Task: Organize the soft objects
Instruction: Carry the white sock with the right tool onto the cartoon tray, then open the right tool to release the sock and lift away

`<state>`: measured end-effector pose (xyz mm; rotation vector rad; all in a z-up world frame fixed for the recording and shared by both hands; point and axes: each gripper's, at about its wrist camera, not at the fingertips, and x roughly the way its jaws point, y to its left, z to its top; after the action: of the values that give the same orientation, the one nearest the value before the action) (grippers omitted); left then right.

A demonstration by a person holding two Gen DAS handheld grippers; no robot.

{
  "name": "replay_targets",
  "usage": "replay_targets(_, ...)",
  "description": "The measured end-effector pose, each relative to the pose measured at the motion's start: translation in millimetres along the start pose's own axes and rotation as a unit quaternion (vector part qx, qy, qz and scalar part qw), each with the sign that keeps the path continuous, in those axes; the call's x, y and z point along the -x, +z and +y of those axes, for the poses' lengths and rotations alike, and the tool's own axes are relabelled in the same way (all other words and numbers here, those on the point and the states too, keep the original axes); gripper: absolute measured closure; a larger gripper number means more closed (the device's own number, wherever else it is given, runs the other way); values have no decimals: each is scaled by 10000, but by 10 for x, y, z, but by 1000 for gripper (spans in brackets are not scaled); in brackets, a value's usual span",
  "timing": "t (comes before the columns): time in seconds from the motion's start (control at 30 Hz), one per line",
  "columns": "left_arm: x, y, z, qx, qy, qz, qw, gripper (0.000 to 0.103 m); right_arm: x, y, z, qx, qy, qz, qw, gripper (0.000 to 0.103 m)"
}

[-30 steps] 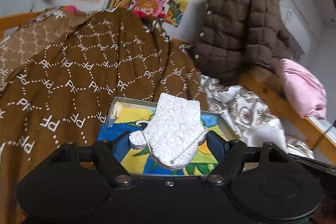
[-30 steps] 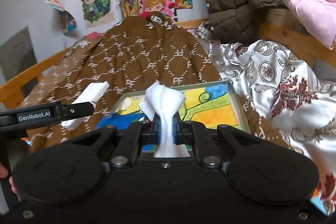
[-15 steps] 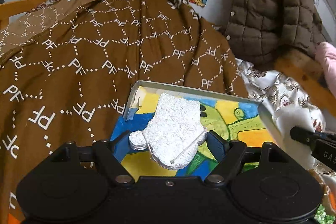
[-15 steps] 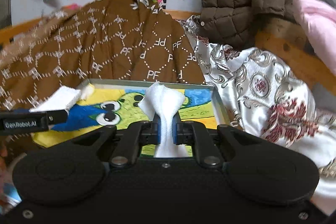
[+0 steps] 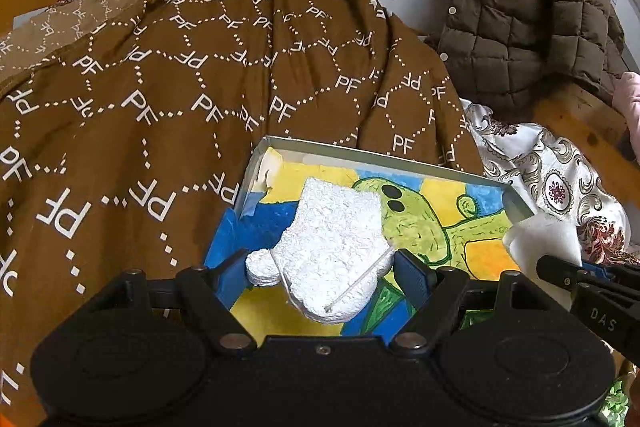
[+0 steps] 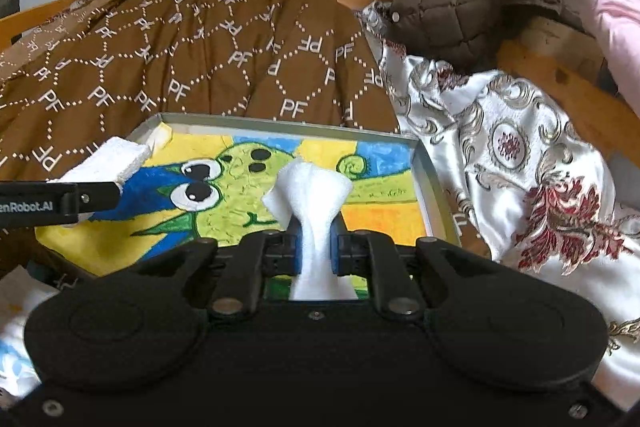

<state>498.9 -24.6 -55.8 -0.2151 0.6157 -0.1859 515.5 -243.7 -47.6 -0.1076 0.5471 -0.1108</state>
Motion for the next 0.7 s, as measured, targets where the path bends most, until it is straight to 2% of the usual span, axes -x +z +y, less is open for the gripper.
replay_targets(0.03,-7,-2,-1,4,2,25,10000,25,-20,-12,-27,-53,33,50,10000,91)
replay_targets(0.2,-11,-24,-50,-40,-133,86,9999,24,-83,-57,-107,-158,73,115,9998,78)
replay_targets(0.27,-1,-45,-73,-90,-166,85,9998,23,-71,-64,-146,-218,112,105,9996,67)
replay_targets(0.37,41,-51,-86,-56,-176,88,9998,22,-11,-46,-191,-290,134,51,9995,63)
replay_targets(0.53,248,28,-138,56,-204,-84,9997,17,257,61,-313,-539,207,-236,9981,50)
replay_targets(0.7,620,121,-273,124,-278,-459,9985,12,677,200,-480,-854,285,-631,9939,40)
